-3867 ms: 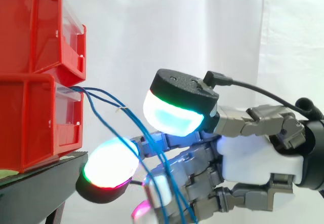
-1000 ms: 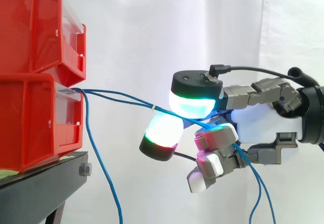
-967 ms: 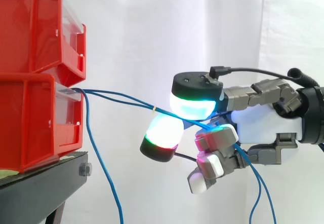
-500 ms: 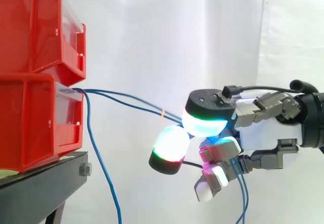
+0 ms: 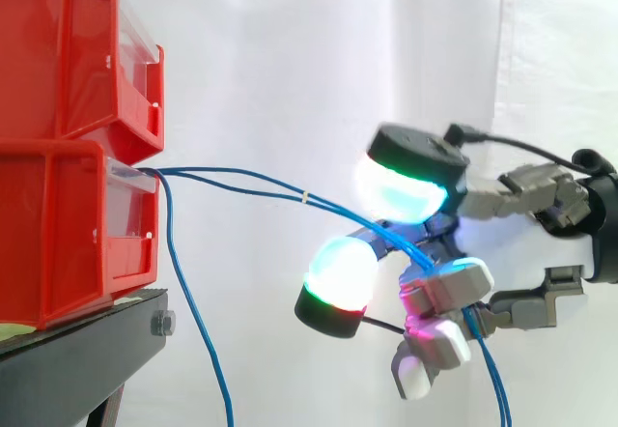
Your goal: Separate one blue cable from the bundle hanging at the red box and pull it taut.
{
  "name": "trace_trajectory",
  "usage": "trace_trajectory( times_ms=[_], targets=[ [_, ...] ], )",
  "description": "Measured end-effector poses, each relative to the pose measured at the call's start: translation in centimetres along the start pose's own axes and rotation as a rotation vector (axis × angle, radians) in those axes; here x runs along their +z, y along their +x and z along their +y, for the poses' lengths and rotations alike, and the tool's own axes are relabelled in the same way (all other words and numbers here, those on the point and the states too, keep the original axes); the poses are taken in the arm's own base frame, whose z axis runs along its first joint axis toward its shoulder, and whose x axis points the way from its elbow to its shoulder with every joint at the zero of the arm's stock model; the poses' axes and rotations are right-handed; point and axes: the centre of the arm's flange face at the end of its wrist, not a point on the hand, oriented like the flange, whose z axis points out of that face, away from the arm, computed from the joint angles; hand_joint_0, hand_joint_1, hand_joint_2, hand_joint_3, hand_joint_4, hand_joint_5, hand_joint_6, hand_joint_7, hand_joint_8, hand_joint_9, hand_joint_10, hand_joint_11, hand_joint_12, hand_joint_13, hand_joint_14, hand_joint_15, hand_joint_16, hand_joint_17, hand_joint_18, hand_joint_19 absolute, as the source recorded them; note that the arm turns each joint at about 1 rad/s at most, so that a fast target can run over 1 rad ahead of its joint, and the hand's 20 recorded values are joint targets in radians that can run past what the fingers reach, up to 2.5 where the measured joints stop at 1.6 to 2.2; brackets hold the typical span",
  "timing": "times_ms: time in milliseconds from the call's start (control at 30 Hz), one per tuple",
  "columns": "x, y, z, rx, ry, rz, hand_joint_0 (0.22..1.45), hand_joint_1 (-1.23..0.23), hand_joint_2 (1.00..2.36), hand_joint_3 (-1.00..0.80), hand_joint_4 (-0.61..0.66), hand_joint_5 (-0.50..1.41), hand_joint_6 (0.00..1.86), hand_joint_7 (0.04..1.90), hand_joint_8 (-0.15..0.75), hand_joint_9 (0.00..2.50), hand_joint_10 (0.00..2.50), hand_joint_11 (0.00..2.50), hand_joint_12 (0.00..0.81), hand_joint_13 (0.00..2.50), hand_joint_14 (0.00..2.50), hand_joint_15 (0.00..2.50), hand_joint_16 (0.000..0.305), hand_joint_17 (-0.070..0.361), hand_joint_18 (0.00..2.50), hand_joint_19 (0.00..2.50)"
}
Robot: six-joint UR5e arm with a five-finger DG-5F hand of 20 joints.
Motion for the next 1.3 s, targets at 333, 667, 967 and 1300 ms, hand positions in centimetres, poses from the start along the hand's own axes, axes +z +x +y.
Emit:
trace_trajectory(
  times_ms=[333,667,967,1300],
  targets=[
    [-0.4,-0.8,1.7,0.003,-0.02,-0.013,0.65,-0.72,1.01,-0.17,0.2,-0.19,0.87,0.81,0.381,1.37,0.0,1.49,0.404,1.25,0.02,0.74,0.041,0.092,0.96,0.53],
    [-0.4,-1.8,1.6,0.007,-0.016,-0.035,0.75,-0.85,1.02,-0.12,0.2,-0.21,0.93,0.78,0.339,1.22,0.4,1.45,0.372,1.19,0.02,0.79,0.037,0.083,0.89,0.57],
    [-0.5,-2.5,1.5,0.006,-0.015,-0.047,0.81,-0.86,1.01,-0.33,0.23,-0.21,0.94,0.77,0.352,1.22,0.39,1.46,0.369,1.18,0.03,0.8,0.036,0.081,0.88,0.57],
    [-0.4,-2.2,1.5,0.005,-0.016,-0.046,0.82,-0.9,1.0,-0.5,0.24,-0.19,0.96,0.79,0.366,1.3,0.27,1.55,0.364,1.2,0.03,0.8,0.034,0.076,0.91,0.54]
  ],
)
